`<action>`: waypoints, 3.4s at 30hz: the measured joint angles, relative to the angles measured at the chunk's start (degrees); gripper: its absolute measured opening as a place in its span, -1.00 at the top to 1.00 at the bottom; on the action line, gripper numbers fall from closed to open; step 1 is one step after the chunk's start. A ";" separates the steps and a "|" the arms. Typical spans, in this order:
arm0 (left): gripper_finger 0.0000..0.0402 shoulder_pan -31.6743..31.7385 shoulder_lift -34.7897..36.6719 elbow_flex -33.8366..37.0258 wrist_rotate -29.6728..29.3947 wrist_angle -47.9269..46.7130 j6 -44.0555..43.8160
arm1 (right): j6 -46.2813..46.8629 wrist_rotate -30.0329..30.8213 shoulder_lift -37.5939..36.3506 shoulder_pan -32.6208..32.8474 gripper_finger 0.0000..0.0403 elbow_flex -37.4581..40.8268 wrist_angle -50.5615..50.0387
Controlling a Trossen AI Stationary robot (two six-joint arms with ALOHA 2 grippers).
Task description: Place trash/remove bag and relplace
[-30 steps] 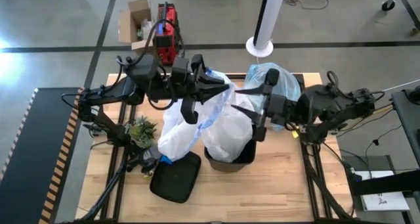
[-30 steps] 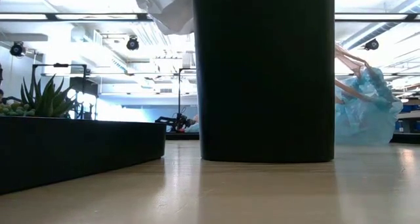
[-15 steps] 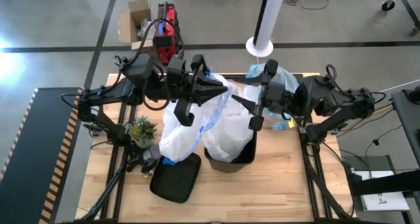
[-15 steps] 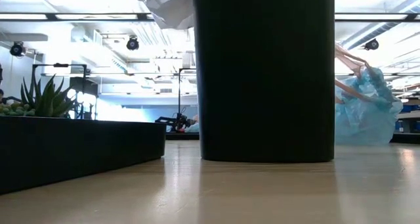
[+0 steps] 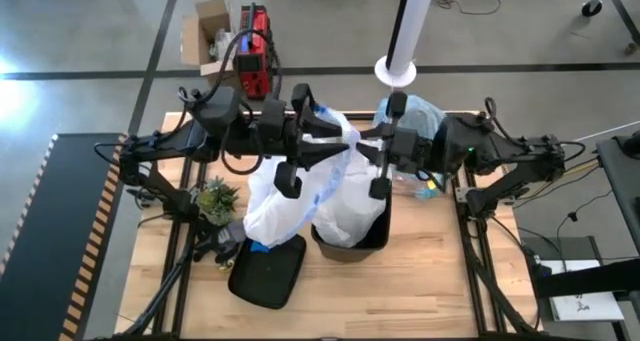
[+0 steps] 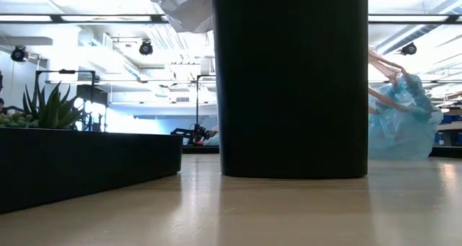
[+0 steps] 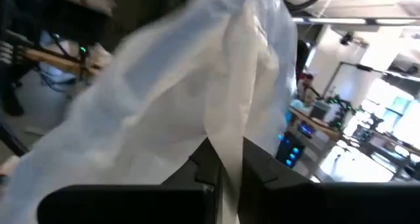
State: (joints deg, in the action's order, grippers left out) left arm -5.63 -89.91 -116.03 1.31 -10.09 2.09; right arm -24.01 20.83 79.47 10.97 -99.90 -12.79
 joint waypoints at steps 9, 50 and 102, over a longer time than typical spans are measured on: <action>0.09 -5.35 10.39 -0.09 -14.93 -22.17 8.98 | 0.23 4.72 -8.37 1.50 1.00 -0.09 -1.44; 0.32 -14.84 23.11 43.34 -20.75 13.30 10.76 | 15.24 12.22 -14.94 1.49 1.00 -0.11 -29.50; 0.24 -37.24 -4.58 31.41 -75.25 -35.06 23.60 | 19.98 22.75 -10.91 1.37 1.00 -0.07 -44.42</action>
State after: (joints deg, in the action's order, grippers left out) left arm -42.87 -94.49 -84.62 -73.94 -45.15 25.68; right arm -4.03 43.58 68.55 12.34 -99.96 -57.21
